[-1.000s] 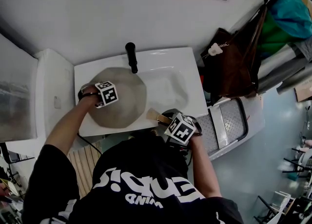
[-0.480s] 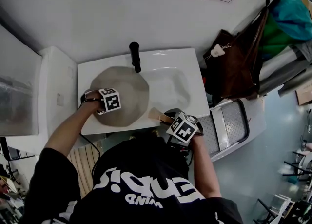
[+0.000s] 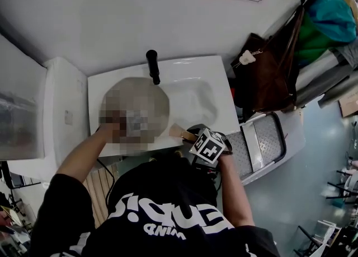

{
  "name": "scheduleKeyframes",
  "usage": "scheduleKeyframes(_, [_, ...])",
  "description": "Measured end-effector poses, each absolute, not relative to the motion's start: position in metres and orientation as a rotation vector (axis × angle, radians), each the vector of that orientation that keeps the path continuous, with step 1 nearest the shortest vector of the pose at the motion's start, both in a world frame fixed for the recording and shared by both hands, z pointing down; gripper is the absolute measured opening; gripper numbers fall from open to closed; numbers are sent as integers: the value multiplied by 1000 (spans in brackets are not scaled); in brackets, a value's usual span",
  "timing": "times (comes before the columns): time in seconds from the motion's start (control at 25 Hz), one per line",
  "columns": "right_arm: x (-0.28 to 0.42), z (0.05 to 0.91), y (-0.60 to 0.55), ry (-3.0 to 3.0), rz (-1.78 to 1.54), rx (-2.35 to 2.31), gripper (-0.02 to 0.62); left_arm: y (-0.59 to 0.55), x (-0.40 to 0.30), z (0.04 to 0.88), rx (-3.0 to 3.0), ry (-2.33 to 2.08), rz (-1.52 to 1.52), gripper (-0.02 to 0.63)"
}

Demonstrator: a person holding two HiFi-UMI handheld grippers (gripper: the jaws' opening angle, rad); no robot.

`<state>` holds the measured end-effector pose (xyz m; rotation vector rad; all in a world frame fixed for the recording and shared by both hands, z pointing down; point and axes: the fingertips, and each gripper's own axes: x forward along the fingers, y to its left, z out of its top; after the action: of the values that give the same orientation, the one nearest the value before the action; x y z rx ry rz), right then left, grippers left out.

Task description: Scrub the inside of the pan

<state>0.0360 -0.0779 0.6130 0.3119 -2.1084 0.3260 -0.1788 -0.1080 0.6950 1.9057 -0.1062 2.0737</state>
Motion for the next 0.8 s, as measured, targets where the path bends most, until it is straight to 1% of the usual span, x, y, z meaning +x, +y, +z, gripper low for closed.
scheduleKeyframes(0.36, [35,615,-77,-2104,341,300,166,-125,-134,696,2035,-212,1893,49])
scheduleKeyframes(0.8, [37,619,-76,-2086,357,292,166,-167,-109,687,2122,-443,1713,51])
